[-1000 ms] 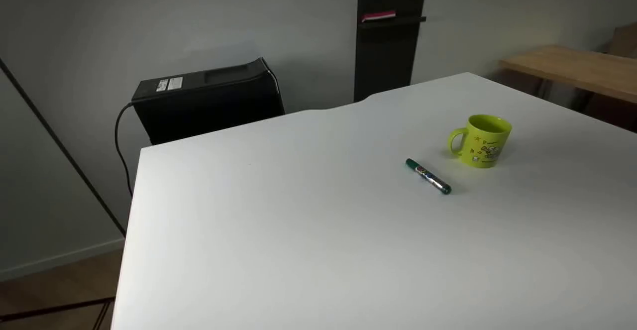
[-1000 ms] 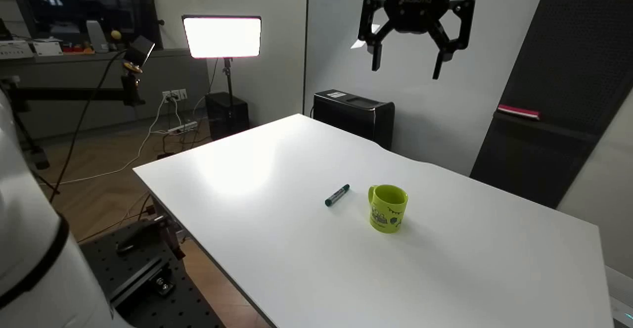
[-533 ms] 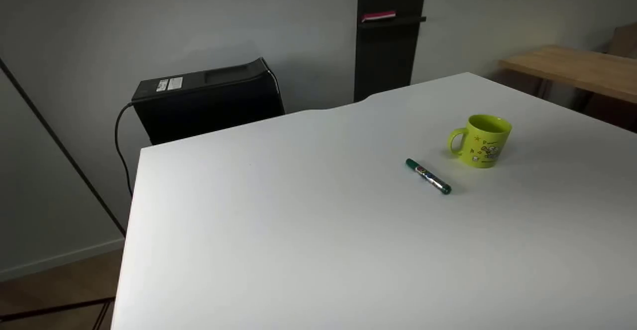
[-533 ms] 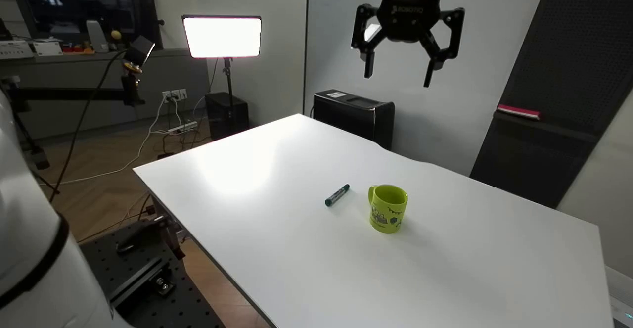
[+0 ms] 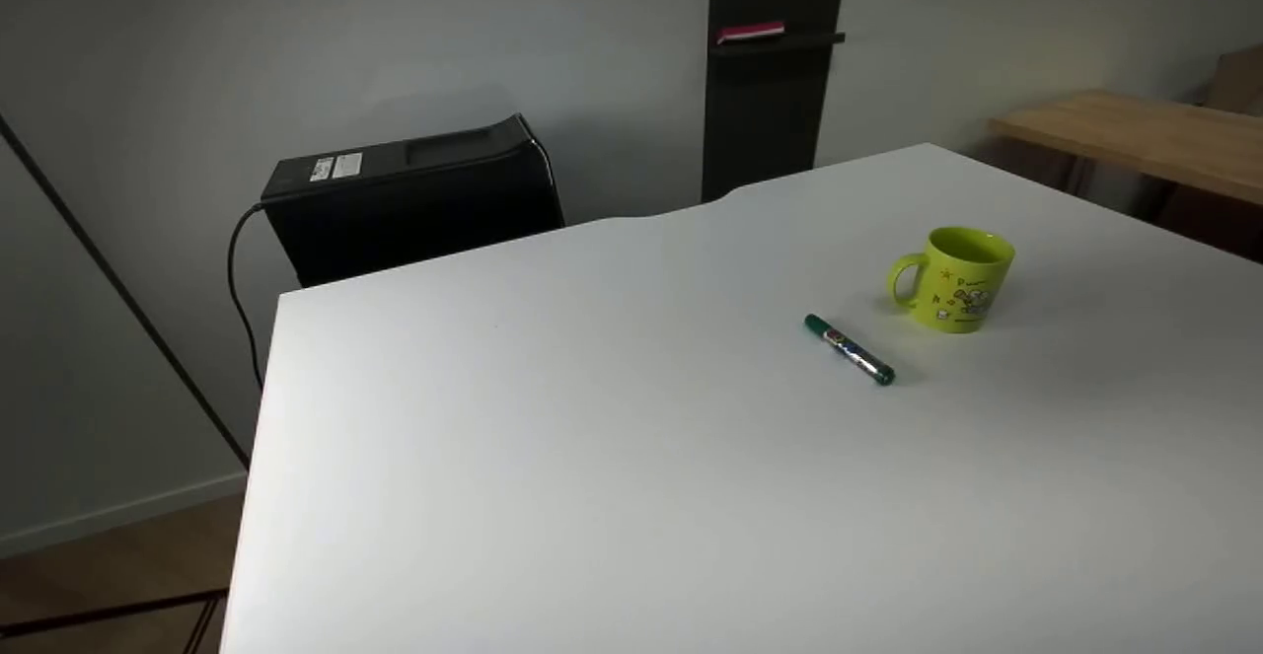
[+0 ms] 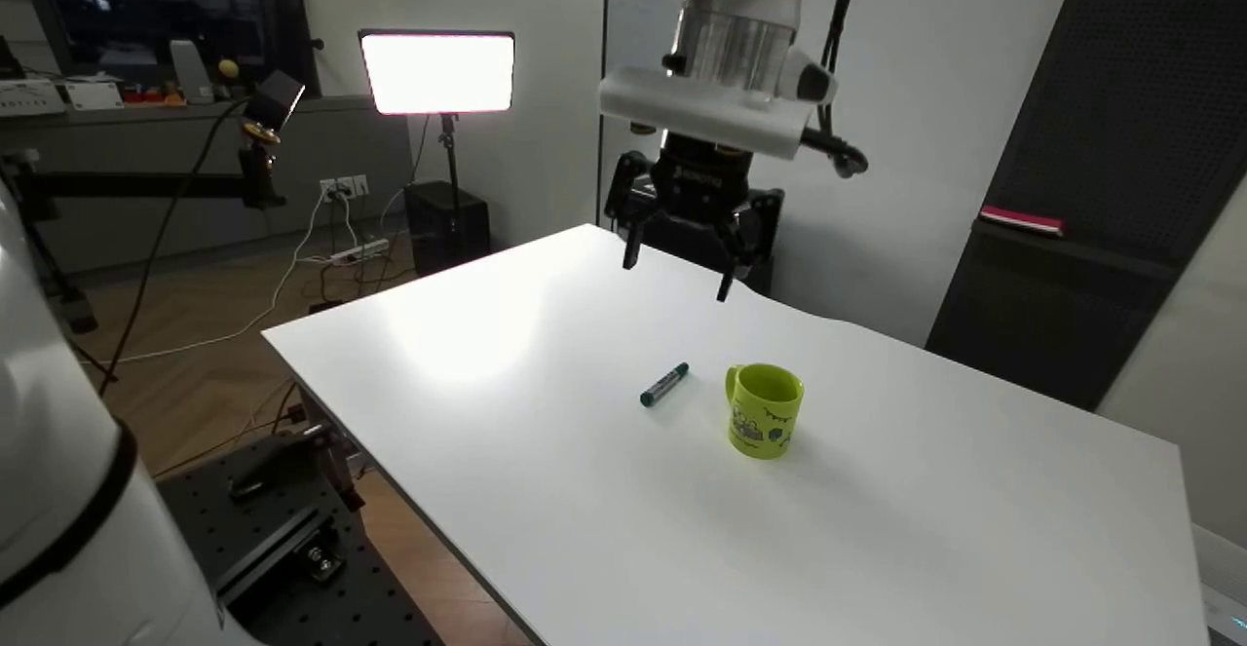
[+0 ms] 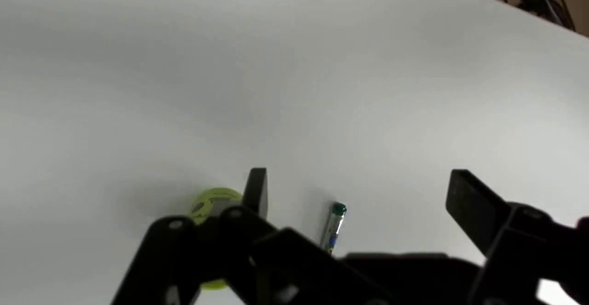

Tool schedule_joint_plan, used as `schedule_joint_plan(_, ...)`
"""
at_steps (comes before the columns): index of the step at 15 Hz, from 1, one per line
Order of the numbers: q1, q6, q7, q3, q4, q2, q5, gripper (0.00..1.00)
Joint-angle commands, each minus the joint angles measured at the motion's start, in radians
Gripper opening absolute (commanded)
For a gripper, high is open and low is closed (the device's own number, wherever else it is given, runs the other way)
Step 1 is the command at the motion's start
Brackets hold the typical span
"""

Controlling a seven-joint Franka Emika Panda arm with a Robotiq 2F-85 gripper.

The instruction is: Put the marker in the cup

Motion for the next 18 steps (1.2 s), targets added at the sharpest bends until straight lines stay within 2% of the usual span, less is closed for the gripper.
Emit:
schedule_joint_plan(1, 0.003, 0.078, 0.082, 0.048, -0.041, 0.082, 0.005, 1.00)
schedule_joint_plan(6, 0.017, 0.196, 0.290, 0.130, -0.066, 0.206, -0.006, 1.00)
schedule_joint_plan(11, 0.048, 0.305, 0.401, 0.190, -0.039, 0.315, -0.002, 1.00)
schedule_joint_plan(15, 0.061, 0.464, 0.479, 0.200, 0.030, 0.418, -0.017, 1.00)
schedule_joint_plan(18, 0.067, 0.526, 0.516, 0.192, 0.101, 0.495, -0.026, 1.00)
